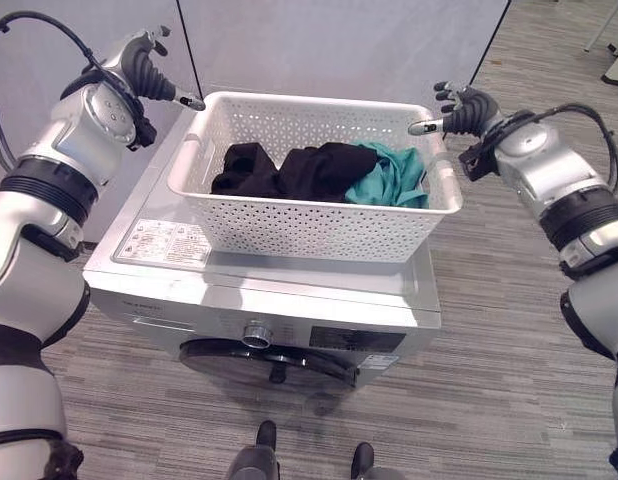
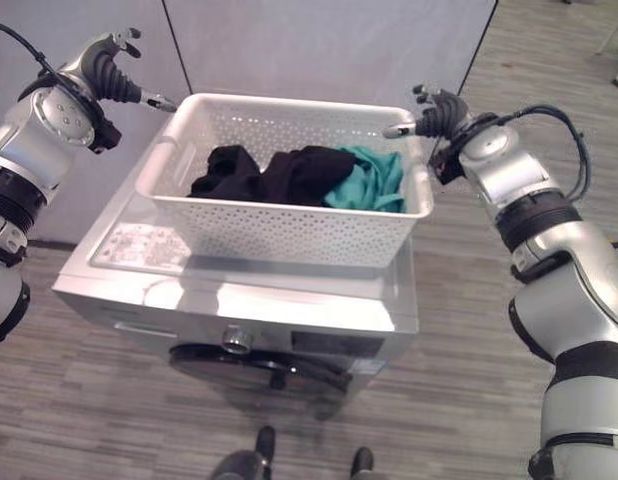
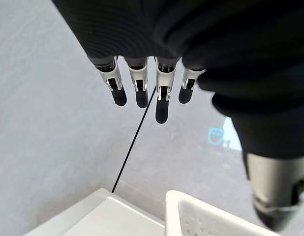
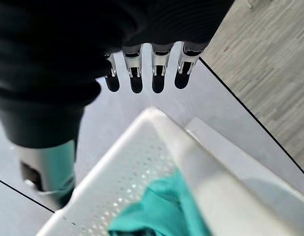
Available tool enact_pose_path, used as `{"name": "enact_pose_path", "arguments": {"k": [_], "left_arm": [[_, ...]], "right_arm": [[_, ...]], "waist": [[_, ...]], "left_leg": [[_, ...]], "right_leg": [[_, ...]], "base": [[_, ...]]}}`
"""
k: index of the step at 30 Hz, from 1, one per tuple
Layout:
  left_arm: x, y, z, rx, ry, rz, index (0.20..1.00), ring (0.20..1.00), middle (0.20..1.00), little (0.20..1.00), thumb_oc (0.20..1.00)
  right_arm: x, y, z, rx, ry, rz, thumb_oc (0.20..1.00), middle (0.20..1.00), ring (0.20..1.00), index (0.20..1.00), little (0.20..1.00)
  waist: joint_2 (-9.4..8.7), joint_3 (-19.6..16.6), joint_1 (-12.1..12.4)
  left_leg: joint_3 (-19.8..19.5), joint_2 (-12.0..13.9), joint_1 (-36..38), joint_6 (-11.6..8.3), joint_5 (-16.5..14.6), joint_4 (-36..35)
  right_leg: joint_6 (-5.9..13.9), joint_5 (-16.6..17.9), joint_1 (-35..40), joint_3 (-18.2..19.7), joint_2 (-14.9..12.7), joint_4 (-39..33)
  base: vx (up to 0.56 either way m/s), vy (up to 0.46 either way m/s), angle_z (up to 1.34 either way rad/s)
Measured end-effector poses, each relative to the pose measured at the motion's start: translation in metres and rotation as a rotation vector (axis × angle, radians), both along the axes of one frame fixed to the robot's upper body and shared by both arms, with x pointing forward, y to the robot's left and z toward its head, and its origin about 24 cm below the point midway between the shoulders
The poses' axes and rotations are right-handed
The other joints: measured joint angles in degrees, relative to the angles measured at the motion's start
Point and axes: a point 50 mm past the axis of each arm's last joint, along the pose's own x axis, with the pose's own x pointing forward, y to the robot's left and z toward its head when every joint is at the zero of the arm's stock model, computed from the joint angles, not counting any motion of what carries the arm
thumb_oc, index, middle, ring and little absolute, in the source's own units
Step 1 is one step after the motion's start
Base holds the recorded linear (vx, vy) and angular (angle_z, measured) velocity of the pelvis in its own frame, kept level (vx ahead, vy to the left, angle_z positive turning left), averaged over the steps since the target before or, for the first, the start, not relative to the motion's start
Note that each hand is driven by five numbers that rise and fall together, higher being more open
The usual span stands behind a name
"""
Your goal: Grab the laundry basket,head to the washer,open it,put in the laundry and shut it.
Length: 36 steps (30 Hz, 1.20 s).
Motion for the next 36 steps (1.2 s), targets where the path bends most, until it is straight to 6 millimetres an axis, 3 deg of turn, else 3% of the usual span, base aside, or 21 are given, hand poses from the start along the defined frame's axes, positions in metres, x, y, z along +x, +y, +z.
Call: {"name": "enact_pose_path", "arguments": {"k": [5, 9, 10, 13, 14, 15, 18, 19, 22, 24, 26, 27, 28, 31, 32, 33, 34, 35, 36], "left_arm": [[-0.005, 0.002, 0.014, -0.094, -0.102, -0.009, 1.0, 1.0, 1.0, 1.0, 1.0], [-0.027, 0.003, 0.057, -0.303, -0.383, -0.097, 1.0, 1.0, 1.0, 1.0, 1.0], [-0.053, 0.021, 0.078, -0.399, -0.579, -0.118, 1.0, 1.0, 1.0, 1.0, 1.0], [-0.089, 0.043, 0.092, -0.404, -0.768, -0.105, 1.0, 1.0, 1.0, 1.0, 1.0], [-0.096, 0.049, 0.092, -0.405, -0.804, -0.096, 1.0, 1.0, 1.0, 1.0, 1.0], [-0.117, 0.07, 0.087, -0.366, -0.89, -0.016, 1.0, 1.0, 1.0, 1.0, 1.0], [-0.153, 0.109, 0.066, -0.301, -0.991, 0.157, 1.0, 1.0, 1.0, 1.0, 1.0], [-0.185, 0.137, 0.034, -0.216, -0.998, 0.301, 1.0, 1.0, 1.0, 1.0, 1.0], [-0.204, 0.184, -0.015, -0.271, -0.928, 0.582, 1.0, 1.0, 1.0, 1.0, 1.0], [-0.255, 0.203, -0.054, -0.2, -0.875, 0.716, 1.0, 1.0, 1.0, 1.0, 1.0], [-0.296, 0.223, -0.11, -0.276, -0.805, 0.936, 1.0, 1.0, 1.0, 1.0, 1.0], [-0.311, 0.225, -0.126, -0.283, -0.77, 0.988, 1.0, 1.0, 1.0, 1.0, 1.0], [-0.338, 0.223, -0.185, -0.371, -0.62, 1.15, 1.0, 1.0, 1.0, 1.0, 1.0], [-0.348, 0.192, -0.258, -0.471, -0.328, 1.163, 1.0, 1.0, 1.0, 1.0, 1.0], [-0.345, 0.159, -0.312, -0.595, -0.091, 1.121, 1.0, 1.0, 1.0, 1.0, 1.0], [-0.345, 0.142, -0.338, -0.67, -0.001, 1.109, 1.0, 1.0, 1.0, 1.0, 1.0], [-0.345, 0.113, -0.378, -0.804, 0.141, 1.108, 1.0, 1.0, 1.0, 1.0, 1.0], [-0.344, 0.071, -0.42, -0.984, 0.319, 1.109, 1.0, 1.0, 1.0, 1.0, 1.0], [-0.345, 0.045, -0.441, -1.086, 0.446, 1.092, 1.0, 1.0, 1.0, 1.0, 1.0]], "right_arm": [[-0.002, -0.01, 0.012, 0.043, -0.055, -0.054, 1.0, 1.0, 1.0, 1.0, 1.0], [-0.011, -0.021, 0.035, 0.122, -0.172, -0.069, 1.0, 1.0, 1.0, 1.0, 1.0], [-0.024, -0.025, 0.055, 0.168, -0.29, -0.029, 1.0, 1.0, 1.0, 1.0, 1.0], [-0.047, -0.051, 0.07, 0.195, -0.433, -0.063, 1.0, 1.0, 1.0, 1.0, 1.0], [-0.053, -0.06, 0.071, 0.195, -0.459, -0.081, 1.0, 1.0, 1.0, 1.0, 1.0], [-0.07, -0.083, 0.064, 0.205, -0.506, -0.142, 1.0, 1.0, 1.0, 1.0, 1.0], [-0.103, -0.111, 0.045, 0.246, -0.595, -0.192, 1.0, 1.0, 1.0, 1.0, 1.0], [-0.136, -0.134, 0.022, 0.236, -0.643, -0.26, 1.0, 1.0, 1.0, 1.0, 1.0], [-0.144, -0.168, -0.029, 0.281, -0.523, -0.459, 1.0, 1.0, 1.0, 1.0, 1.0], [-0.169, -0.167, -0.047, 0.312, -0.562, -0.462, 1.0, 1.0, 1.0, 1.0, 1.0], [-0.191, -0.178, -0.083, 0.336, -0.499, -0.564, 1.0, 1.0, 1.0, 1.0, 1.0], [-0.204, -0.179, -0.094, 0.348, -0.5, -0.593, 1.0, 1.0, 1.0, 1.0, 1.0], [-0.237, -0.184, -0.137, 0.345, -0.391, -0.721, 1.0, 1.0, 1.0, 1.0, 1.0], [-0.264, -0.177, -0.186, 0.369, -0.229, -0.809, 1.0, 1.0, 1.0, 1.0, 1.0], [-0.275, -0.17, -0.22, 0.416, -0.105, -0.855, 1.0, 1.0, 1.0, 1.0, 1.0], [-0.278, -0.164, -0.237, 0.453, -0.051, -0.869, 1.0, 1.0, 1.0, 1.0, 1.0], [-0.283, -0.154, -0.262, 0.505, 0.024, -0.894, 1.0, 1.0, 1.0, 1.0, 1.0], [-0.286, -0.135, -0.291, 0.563, 0.138, -0.898, 1.0, 1.0, 1.0, 1.0, 1.0], [-0.286, -0.121, -0.307, 0.585, 0.23, -0.872, 1.0, 1.0, 1.0, 1.0, 1.0]], "waist": [[-0.36, -0.3, 0.08], [-0.5, -0.42, 0.1], [-0.62, -0.5, -0.17], [-0.94, -0.81, -0.23], [-1.03, -0.95, -0.23], [-1.28, -1.36, -0.09], [-1.39, -2.27, -0.03], [-1.19, -2.52, 0.1], [-1.35, -3.03, 0.32], [-0.85, -2.99, -0.01], [0.15, -4.0, -0.21], [0.3, -4.38, -0.21], [0.72, -5.2, 0.21], [1.35, -4.89, 0.81], [1.22, -4.75, 0.91], [1.39, -4.71, 0.76], [1.67, -4.6, 0.69], [1.82, -4.56, 0.3], [2.02, -4.12, 0.14]], "left_leg": [[0.06, 0.01, 0.06, 0.0, 0.0, -0.06], [0.53, 0.03, 0.68, 0.0, 0.0, -0.58], [1.21, 0.09, 2.16, -0.01, -0.01, -1.75], [1.75, 0.12, 3.71, -0.09, 0.05, -3.21], [1.93, 0.11, 4.02, -0.1, 0.06, -3.41], [2.24, 0.08, 5.2, -0.12, 0.03, -4.12], [2.71, 0.07, 5.92, -0.19, 0.02, -5.32], [2.86, -0.21, 5.94, -0.18, 0.04, -5.45], [2.95, -0.06, 6.68, -0.18, -0.19, -5.57], [3.84, 0.04, 6.73, -0.28, -0.55, -6.19], [3.89, -0.27, 6.85, -0.23, -0.6, -6.15], [3.89, -0.32, 6.84, -0.17, -0.65, -6.25], [3.54, -0.33, 7.07, -0.12, -0.74, -6.47], [2.98, -0.15, 6.54, -0.33, -0.57, -6.32], [2.76, 0.0, 6.22, -0.42, -0.49, -6.45], [2.66, 0.04, 5.85, -0.62, -0.36, -6.12], [2.6, 0.14, 5.5, -0.73, -0.29, -5.93], [2.47, 0.23, 4.58, -0.85, -0.48, -6.02], [2.42, 0.31, 4.53, -0.9, -0.44, -6.12]], "right_leg": [[0.0, 0.0, 0.01, 0.02, -0.03, -0.04], [0.06, 0.04, 0.22, 0.31, -0.01, -0.14], [0.07, 0.02, 0.89, 1.01, 0.01, -0.68], [0.1, 0.02, 1.7, 1.36, 0.08, -1.14], [0.1, 0.02, 1.96, 1.38, 0.07, -1.37], [0.12, 0.0, 2.92, 1.48, 0.08, -1.92], [0.13, -0.07, 2.98, 1.83, 0.13, -2.47], [0.34, -0.13, 2.86, 2.0, 0.08, -2.56], [0.34, -0.15, 3.78, 2.23, 0.16, -3.33], [0.25, -0.29, 3.07, 3.11, 0.07, -3.54], [0.66, 0.04, 3.47, 3.2, -0.1, -4.18], [0.74, -0.04, 3.46, 3.19, -0.12, -4.38], [0.7, -0.22, 3.86, 2.9, -0.06, -4.47], [0.52, -0.46, 3.82, 2.63, 0.09, -4.47], [0.22, -0.69, 3.39, 2.56, 0.24, -4.39], [0.19, -0.65, 3.25, 2.51, 0.29, -4.38], [0.09, -0.58, 2.78, 2.52, 0.34, -4.25], [0.01, -0.52, 2.43, 2.53, 0.42, -4.09], [0.05, -0.32, 2.47, 2.54, 0.54, -4.1]], "base": [[0.0, 0.0, 0.0], [0.04, 0.002, -0.07], [0.07, 0.009, -0.22], [0.05, 0.003, -0.13], [0.07, -0.007, -0.09], [0.08, -0.003, -0.09], [0.04, -0.008, -0.1], [0.03, -0.012, -0.04], [0.02, -0.009, -0.05], [0.04, -0.05, -0.18], [-0.02, -0.045, -0.04], [-0.05, -0.079, 0.09], [-0.08, -0.1, 0.11], [-0.07, -0.094, 0.09], [-0.21, -0.21, 0.07], [-0.19, -0.164, 0.05], [-0.15, -0.126, 0.03], [-0.13, -0.097, 0.01], [-0.12, -0.1, 0.0]]}}
